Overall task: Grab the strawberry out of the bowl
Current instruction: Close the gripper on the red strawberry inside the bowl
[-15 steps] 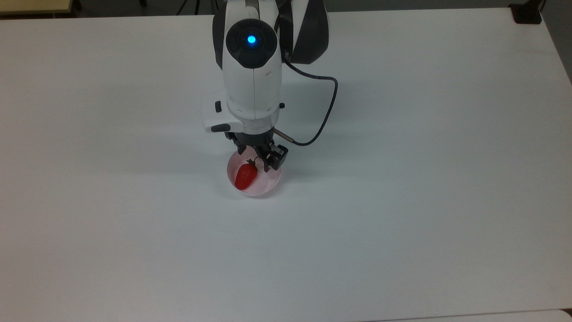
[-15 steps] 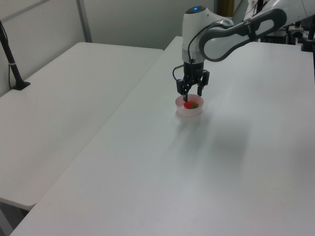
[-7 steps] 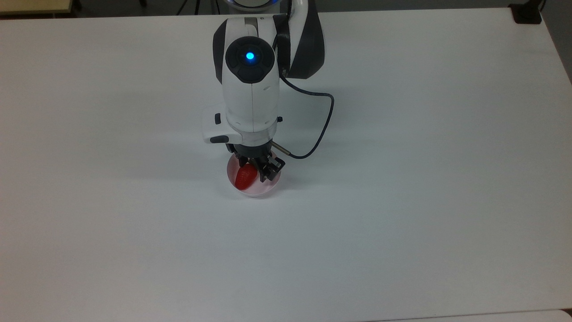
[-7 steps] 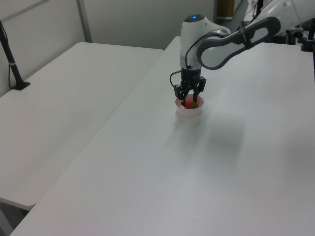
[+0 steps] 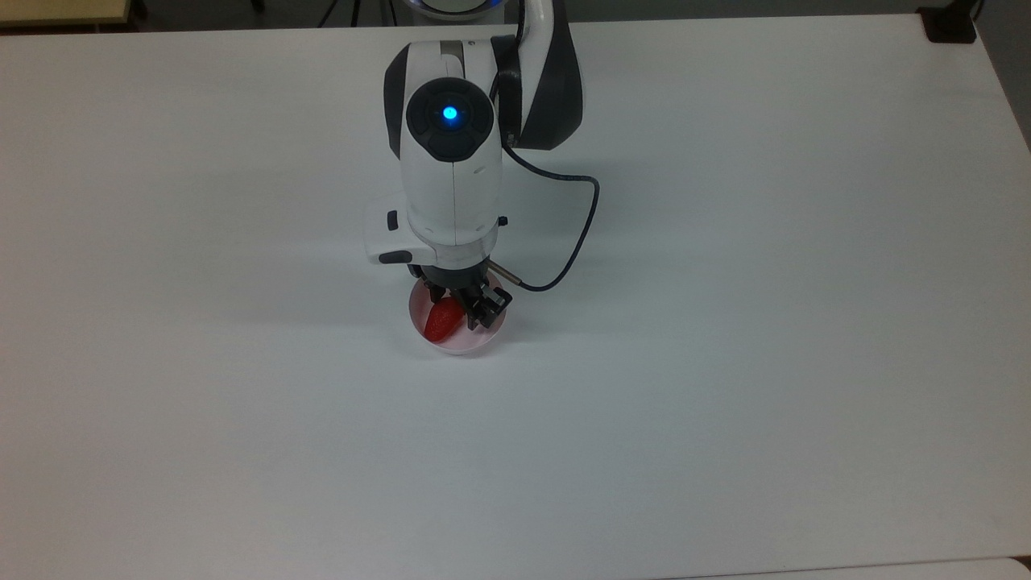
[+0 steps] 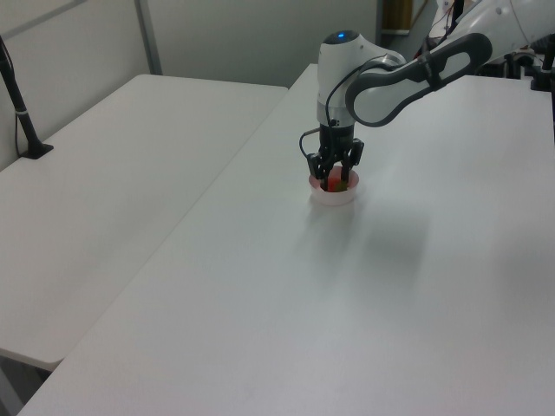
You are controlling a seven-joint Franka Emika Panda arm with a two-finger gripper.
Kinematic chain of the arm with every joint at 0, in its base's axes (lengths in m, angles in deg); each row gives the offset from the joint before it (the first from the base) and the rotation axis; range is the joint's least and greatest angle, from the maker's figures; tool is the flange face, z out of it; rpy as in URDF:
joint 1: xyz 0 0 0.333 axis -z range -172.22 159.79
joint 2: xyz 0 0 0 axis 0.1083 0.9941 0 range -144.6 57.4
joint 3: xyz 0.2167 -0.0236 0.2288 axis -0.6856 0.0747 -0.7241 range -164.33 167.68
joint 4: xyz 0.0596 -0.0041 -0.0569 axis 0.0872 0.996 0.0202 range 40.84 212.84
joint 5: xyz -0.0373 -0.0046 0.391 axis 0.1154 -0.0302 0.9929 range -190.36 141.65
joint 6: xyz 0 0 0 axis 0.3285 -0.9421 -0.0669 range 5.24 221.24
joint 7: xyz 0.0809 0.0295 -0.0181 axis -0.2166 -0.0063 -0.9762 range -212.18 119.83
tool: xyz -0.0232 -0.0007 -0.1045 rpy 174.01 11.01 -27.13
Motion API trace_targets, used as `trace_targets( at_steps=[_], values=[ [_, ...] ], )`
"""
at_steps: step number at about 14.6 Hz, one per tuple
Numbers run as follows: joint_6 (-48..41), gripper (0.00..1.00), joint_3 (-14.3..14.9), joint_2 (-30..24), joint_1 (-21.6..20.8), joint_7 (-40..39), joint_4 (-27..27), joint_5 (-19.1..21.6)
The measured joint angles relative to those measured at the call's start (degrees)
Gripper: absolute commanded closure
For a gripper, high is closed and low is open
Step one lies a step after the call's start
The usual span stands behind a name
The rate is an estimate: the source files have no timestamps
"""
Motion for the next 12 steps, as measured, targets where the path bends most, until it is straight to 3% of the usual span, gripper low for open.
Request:
trace_targets(
  at_steps=[2, 3, 6, 12],
  values=[
    [0.0, 0.44, 0.0, 0.6, 0.0, 0.0, 0.0, 0.0],
    [0.0, 0.57, 0.0, 0.8, 0.0, 0.0, 0.0, -0.1],
    [0.0, 0.81, 0.0, 1.3, 0.0, 0.0, 0.0, -0.1],
    [0.0, 0.84, 0.0, 0.9, 0.0, -0.8, -1.5, -0.2]
  ],
)
